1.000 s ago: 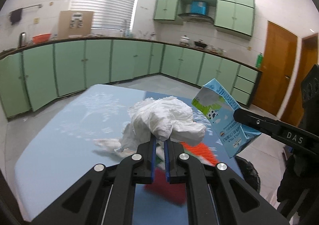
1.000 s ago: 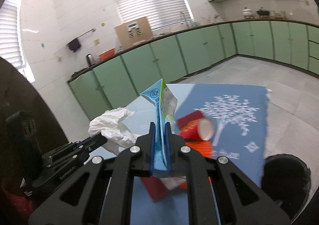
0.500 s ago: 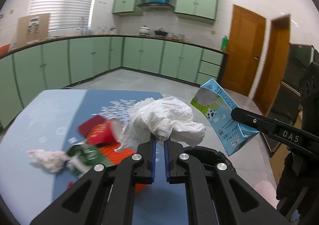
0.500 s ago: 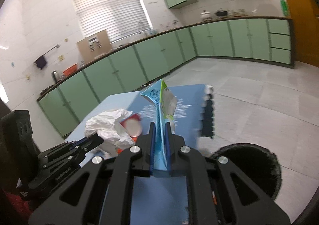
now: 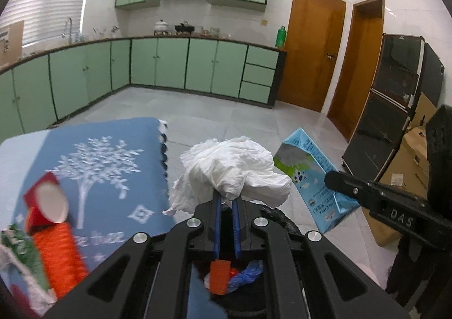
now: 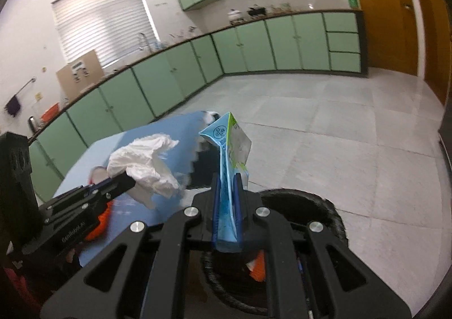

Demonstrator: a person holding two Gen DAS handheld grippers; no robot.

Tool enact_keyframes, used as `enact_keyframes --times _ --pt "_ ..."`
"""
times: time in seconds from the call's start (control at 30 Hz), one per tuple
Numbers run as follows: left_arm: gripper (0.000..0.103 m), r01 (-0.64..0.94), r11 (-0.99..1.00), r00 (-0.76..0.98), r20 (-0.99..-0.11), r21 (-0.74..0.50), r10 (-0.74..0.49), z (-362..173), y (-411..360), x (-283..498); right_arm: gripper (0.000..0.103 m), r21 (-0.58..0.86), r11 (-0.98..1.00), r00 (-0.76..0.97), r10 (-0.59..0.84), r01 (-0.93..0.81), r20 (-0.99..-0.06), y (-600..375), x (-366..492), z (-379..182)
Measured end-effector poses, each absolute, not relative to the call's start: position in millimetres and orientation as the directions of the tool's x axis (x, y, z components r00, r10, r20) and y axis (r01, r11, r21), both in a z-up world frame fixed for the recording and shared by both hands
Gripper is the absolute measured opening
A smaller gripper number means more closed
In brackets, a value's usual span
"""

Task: Collect trash
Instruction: 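Carry the tissue and carton over the bin and release both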

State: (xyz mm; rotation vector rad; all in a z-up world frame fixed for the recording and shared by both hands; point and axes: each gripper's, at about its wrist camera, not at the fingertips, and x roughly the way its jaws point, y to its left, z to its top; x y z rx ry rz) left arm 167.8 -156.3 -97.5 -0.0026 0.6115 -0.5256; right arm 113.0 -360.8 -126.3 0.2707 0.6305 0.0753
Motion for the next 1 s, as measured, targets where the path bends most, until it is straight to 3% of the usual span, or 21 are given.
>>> enact_keyframes --times 0.53,0.7,0.77,0.83,0.9,0.97,1.0 --pt "0.009 0.455 0.872 0.594 -0.668 -0.181 -0.448 -156.0 -212.5 226.2 0.009 0.244 0.963 0.722 0.088 0.114 -0.686 -391.1 156.9 -191.1" --pt "0.031 0.456 0.867 0.566 -0.687 -0.200 -0.456 -158.1 -218.7 235.6 0.024 0.226 0.963 0.708 0.058 0.145 -0.704 -396.5 165.2 -195.5" --pt "0.035 0.456 0.867 0.569 -0.684 -0.199 -0.457 -155.1 -217.3 234.4 0.025 0.219 0.963 0.711 0.045 0.155 -0.702 -397.1 162.1 -194.4" --pt "0.042 0.455 0.869 0.576 -0.680 -0.196 -0.455 -151.2 -215.5 232.9 0.038 0.208 0.964 0.717 0.028 0.165 -0.697 -396.4 158.9 -190.1" --pt "0.049 0.450 0.872 0.586 -0.673 -0.193 -0.451 -145.2 -209.4 229.9 0.068 0.189 0.965 0.726 -0.001 0.180 -0.687 -394.3 153.8 -185.2" --pt "0.056 0.446 0.875 0.599 -0.663 -0.188 -0.448 -137.8 -202.3 224.9 0.088 0.176 0.965 0.739 -0.026 0.194 -0.674 -389.5 147.7 -176.6" --pt "0.061 0.444 0.877 0.609 -0.655 -0.185 -0.447 -132.4 -196.7 220.5 0.091 0.175 0.965 0.746 -0.031 0.196 -0.665 -387.7 144.7 -172.4"
